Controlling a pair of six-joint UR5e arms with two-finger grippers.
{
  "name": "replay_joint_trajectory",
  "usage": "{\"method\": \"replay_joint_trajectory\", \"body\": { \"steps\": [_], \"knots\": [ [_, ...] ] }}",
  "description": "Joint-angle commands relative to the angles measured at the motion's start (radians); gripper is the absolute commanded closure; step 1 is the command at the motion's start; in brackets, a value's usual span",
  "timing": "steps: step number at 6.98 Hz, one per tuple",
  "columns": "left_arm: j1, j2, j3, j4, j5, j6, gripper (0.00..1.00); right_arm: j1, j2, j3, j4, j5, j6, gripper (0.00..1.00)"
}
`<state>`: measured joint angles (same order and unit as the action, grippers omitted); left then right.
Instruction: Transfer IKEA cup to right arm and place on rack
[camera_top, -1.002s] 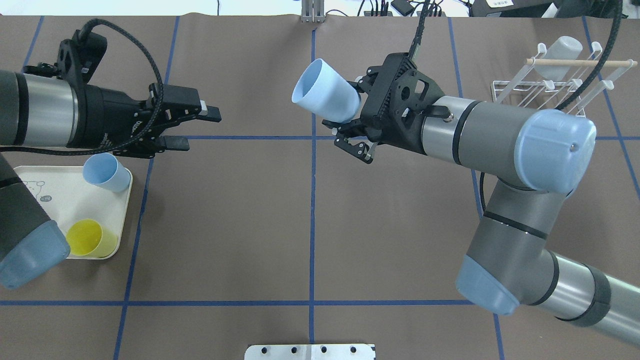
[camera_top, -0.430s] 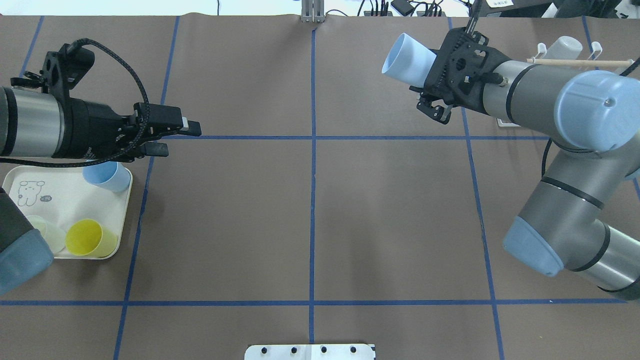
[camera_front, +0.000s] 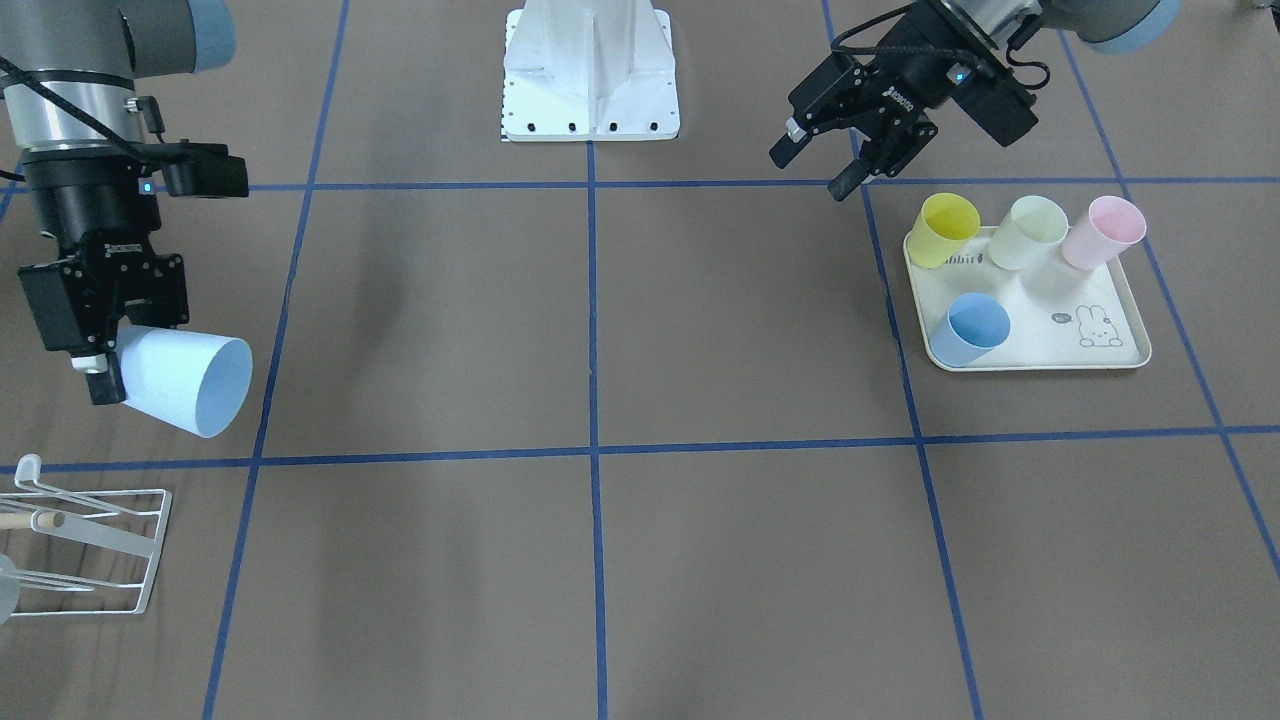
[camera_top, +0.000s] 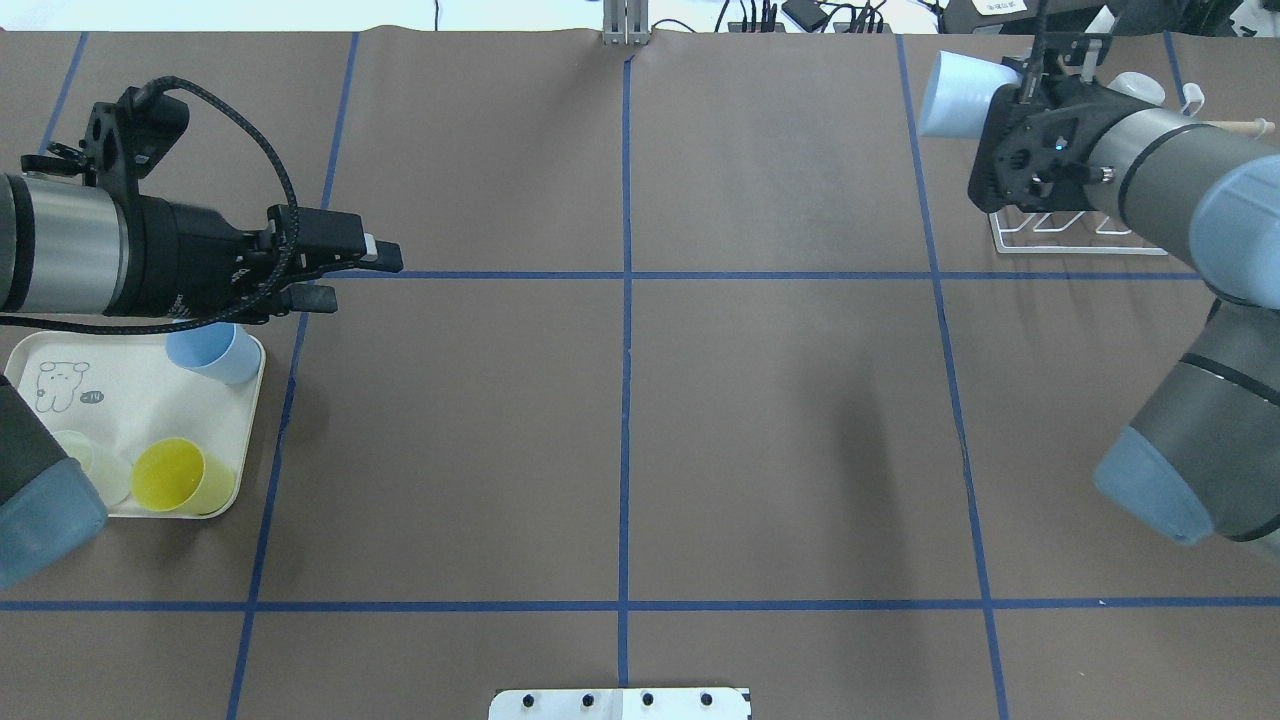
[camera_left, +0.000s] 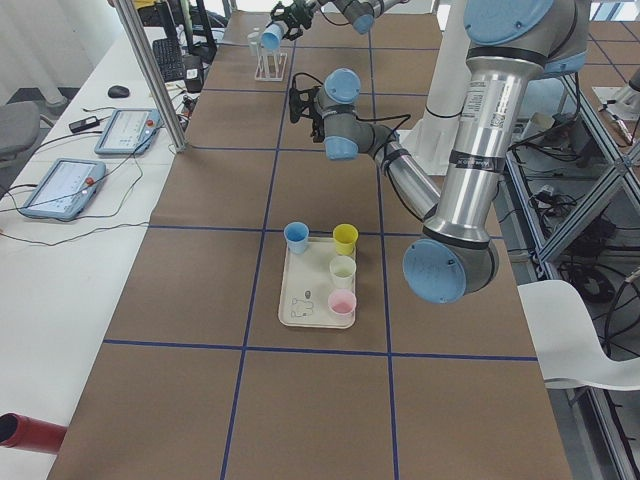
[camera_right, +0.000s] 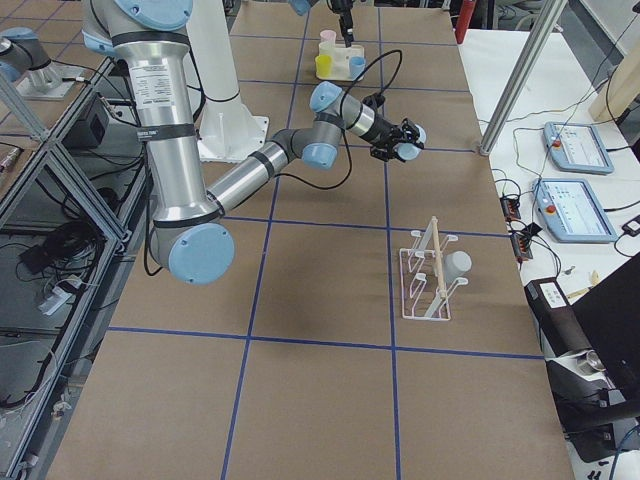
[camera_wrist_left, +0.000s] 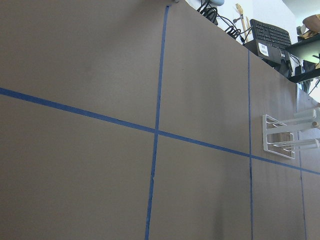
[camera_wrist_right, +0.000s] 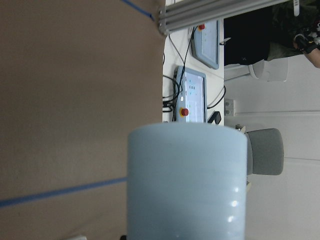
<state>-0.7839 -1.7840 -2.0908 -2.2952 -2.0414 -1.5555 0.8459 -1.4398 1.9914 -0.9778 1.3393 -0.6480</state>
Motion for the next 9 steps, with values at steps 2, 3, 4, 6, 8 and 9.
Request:
{"method": "replay_joint_trajectory", "body": {
  "steps": [2,3,4,6,8,9],
  "knots": [
    [0.002,-0.002,-0.002,-0.003,0.003,0.000,0.00,0.143,-0.117,-0.002,-0.010,0.018,-0.417,1.00],
    [0.002,-0.003,0.000,-0.004,0.003,0.000,0.00,0.163,-0.126,-0.019,-0.019,0.015,-0.605,1.00],
    [0.003,-0.002,0.000,-0.004,0.003,0.000,0.00,0.174,-0.134,-0.040,-0.021,0.009,-0.716,1.00],
    [0.003,-0.002,0.000,-0.004,0.003,0.000,0.00,0.176,-0.137,-0.086,-0.021,-0.054,-0.893,1.00],
    [0.003,-0.005,0.000,-0.004,0.003,0.000,0.00,0.176,-0.139,-0.138,-0.013,-0.101,-0.918,1.00],
    [0.002,-0.006,0.000,-0.004,0.003,0.000,0.00,0.173,-0.133,-0.158,-0.012,-0.115,-0.918,1.00]
  ]
}}
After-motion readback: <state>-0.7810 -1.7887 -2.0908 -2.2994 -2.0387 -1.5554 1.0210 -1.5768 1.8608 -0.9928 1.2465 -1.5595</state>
